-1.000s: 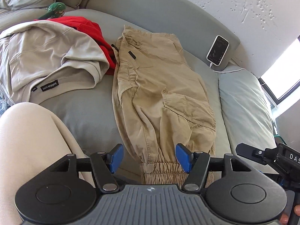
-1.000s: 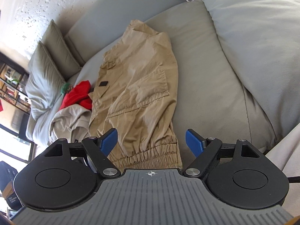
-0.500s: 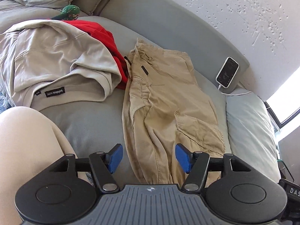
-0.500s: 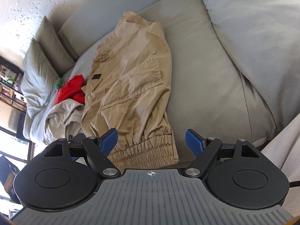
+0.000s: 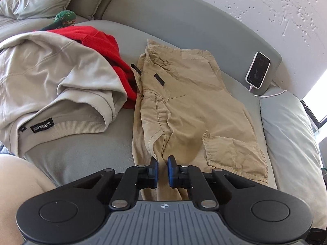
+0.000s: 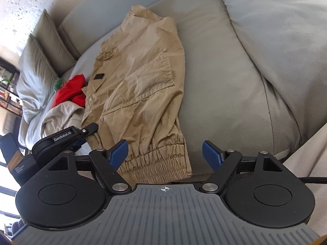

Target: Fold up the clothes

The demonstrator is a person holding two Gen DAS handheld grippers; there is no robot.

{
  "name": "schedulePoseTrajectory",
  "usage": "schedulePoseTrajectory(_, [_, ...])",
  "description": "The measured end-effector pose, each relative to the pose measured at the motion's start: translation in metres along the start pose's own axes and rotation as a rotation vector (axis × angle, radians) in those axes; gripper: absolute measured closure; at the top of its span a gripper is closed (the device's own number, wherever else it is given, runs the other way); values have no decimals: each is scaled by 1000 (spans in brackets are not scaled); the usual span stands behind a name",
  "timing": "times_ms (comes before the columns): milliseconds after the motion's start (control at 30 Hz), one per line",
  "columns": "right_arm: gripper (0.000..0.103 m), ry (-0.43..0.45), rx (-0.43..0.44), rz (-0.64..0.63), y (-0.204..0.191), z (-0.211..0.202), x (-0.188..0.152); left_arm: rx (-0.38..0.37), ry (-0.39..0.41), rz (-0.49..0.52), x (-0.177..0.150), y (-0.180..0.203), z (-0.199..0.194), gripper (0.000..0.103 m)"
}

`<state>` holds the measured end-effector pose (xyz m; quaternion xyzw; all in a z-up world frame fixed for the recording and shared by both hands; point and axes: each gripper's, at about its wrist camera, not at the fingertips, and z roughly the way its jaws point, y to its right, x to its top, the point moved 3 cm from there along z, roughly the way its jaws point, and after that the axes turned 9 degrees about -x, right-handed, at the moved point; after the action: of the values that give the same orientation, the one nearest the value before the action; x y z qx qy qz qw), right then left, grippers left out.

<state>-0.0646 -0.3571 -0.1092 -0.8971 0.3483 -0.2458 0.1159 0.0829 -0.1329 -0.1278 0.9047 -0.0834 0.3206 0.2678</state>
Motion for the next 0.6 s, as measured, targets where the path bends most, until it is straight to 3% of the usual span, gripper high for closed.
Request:
schedulePoseTrajectory(167, [22, -5, -5, -3, 1, 2, -1, 77, 48, -8, -3, 1, -8, 100])
schedulePoseTrajectory(300, [22, -2, -12, -2, 6, 2, 0, 103, -21, -15, -6, -6, 6, 95])
schedulePoseTrajectory(400, [22, 4, -13, 0, 10, 2, 2, 126, -32, -13, -4, -6, -1, 73])
schedulePoseTrajectory(433, [22, 14, -10, 3, 11, 1, 4, 127, -24, -20, -4, -6, -7, 63])
schedulePoseTrajectory(600, [22, 89, -3, -2, 10, 0, 24, 46, 120, 20, 1, 3, -39, 67])
